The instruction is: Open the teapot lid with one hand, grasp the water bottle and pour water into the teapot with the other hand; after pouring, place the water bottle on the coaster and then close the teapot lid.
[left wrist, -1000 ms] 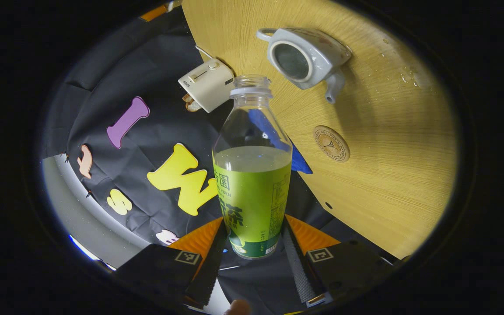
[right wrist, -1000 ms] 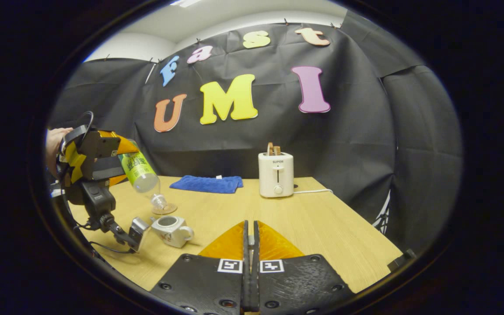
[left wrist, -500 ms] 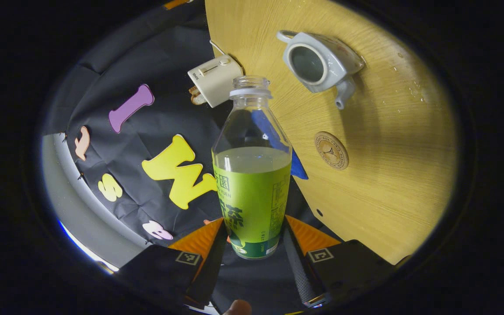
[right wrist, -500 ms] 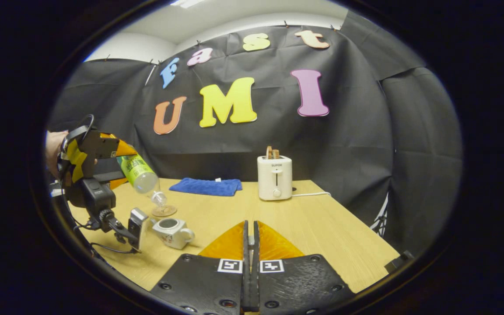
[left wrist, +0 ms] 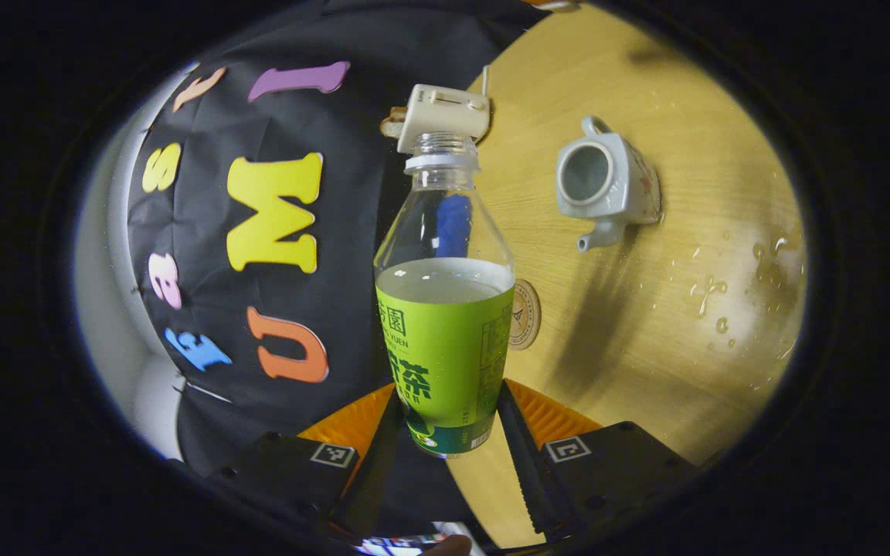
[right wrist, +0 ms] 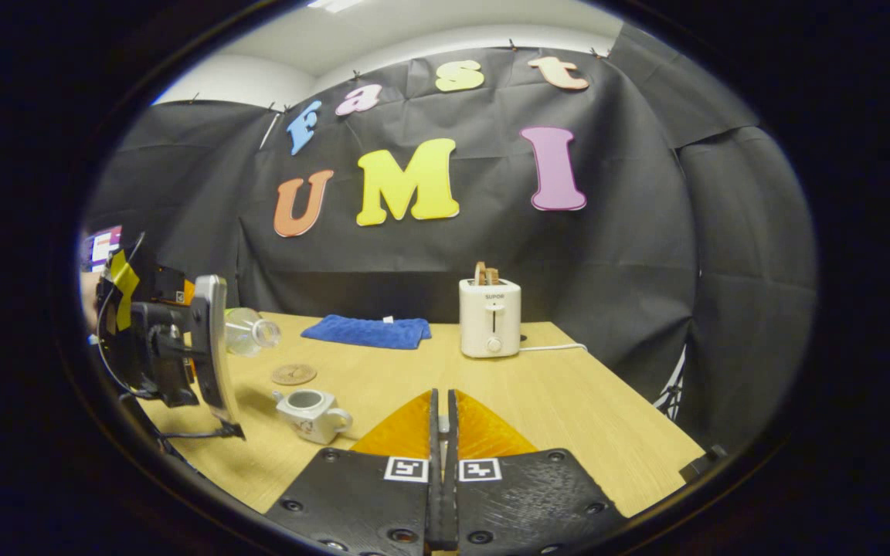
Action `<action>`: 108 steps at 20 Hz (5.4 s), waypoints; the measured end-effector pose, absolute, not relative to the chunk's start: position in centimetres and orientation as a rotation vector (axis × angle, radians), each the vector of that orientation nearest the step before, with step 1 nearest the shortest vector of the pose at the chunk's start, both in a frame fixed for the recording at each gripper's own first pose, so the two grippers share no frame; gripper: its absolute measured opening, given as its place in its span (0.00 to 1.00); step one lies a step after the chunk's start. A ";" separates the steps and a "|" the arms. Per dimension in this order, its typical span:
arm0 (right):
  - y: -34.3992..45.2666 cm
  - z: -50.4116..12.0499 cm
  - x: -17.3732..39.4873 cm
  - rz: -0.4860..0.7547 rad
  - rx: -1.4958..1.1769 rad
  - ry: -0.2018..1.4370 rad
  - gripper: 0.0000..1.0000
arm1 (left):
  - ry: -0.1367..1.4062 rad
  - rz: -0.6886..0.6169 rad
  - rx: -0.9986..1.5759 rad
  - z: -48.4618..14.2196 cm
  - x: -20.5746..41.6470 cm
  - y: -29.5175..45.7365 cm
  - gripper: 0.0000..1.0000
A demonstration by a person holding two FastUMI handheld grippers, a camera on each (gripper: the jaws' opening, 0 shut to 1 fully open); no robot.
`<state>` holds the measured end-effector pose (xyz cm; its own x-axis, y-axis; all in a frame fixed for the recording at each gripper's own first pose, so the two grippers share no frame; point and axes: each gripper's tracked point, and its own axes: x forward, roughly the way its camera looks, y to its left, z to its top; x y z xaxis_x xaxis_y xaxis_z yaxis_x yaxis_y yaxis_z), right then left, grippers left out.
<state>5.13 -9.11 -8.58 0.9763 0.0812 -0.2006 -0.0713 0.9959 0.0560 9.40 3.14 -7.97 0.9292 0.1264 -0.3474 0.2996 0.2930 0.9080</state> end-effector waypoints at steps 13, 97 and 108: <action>-6.8 -6.7 5.4 0.100 0.045 0.183 0.00 | 0.346 -0.100 0.342 -8.6 9.2 2.3 0.75; 7.7 -10.1 12.5 0.327 -0.017 0.241 0.00 | 0.165 0.175 -0.019 -5.0 1.5 17.0 1.00; 8.1 -11.7 12.7 0.324 -0.011 0.257 0.00 | 0.185 0.183 -0.004 -5.6 0.4 17.5 1.00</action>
